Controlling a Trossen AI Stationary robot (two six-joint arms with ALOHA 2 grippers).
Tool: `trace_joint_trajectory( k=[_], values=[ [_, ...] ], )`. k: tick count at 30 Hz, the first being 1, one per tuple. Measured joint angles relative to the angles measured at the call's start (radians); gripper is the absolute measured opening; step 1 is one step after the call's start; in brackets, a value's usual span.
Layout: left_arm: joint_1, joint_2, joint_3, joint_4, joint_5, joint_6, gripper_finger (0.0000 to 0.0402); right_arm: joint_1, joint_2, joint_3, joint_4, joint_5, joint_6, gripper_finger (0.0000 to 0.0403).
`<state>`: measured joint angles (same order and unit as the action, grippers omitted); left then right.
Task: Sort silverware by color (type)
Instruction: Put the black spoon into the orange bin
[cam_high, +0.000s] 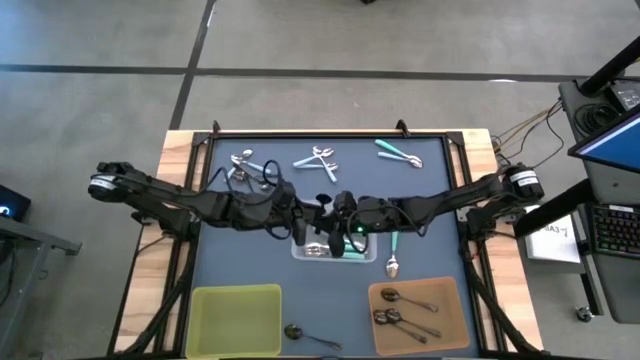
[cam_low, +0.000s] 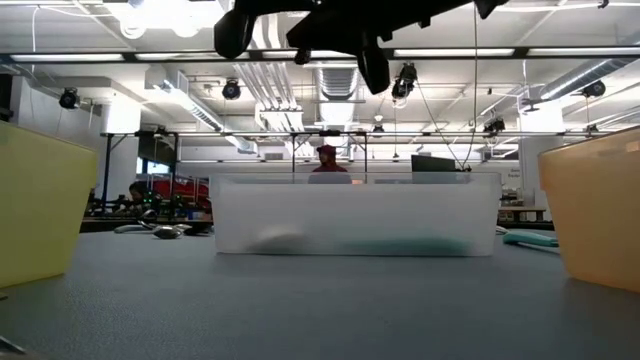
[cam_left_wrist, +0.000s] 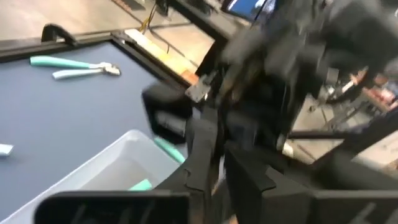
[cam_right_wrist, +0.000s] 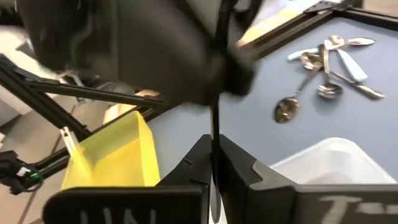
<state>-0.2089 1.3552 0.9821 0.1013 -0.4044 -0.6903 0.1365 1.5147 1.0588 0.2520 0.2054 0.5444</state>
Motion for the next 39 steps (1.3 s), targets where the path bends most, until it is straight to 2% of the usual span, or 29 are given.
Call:
trace_joint_trajectory(
  k=[6, 9, 14, 17, 23, 30, 39],
  values=[
    [0.000, -0.021, 0.000, -0.068, 0.014, 0.013, 0.0090, -0.003, -0.093, 0.000, -0.206, 0.024, 0.001, 0.0008],
    [-0.001, -0.045, 0.000, -0.090, 0.052, 0.024, 0.0112, -0.003, -0.164, 0.000, -0.369, -0.019, 0.013, 0.0008],
    [0.000, -0.082, 0.000, -0.156, 0.057, 0.026, 0.0123, 0.060, -0.251, 0.000, -0.667, -0.084, 0.123, 0.0008],
    [0.000, -0.093, 0.000, -0.187, 0.056, 0.026, 0.0123, 0.125, -0.268, 0.000, -0.782, -0.139, 0.208, 0.0008],
    [0.000, -0.093, 0.000, -0.212, 0.055, 0.016, 0.0123, 0.295, -0.248, 0.000, -0.825, -0.235, 0.347, 0.0008],
    [0.000, -0.093, 0.000, -0.236, 0.055, 0.000, 0.0123, 0.417, -0.244, 0.000, -0.872, -0.232, 0.491, 0.0008],
    [-0.001, -0.093, 0.000, -0.240, 0.055, -0.027, 0.0123, 0.513, -0.231, 0.000, -0.904, -0.233, 0.565, 0.0008]
  ],
)
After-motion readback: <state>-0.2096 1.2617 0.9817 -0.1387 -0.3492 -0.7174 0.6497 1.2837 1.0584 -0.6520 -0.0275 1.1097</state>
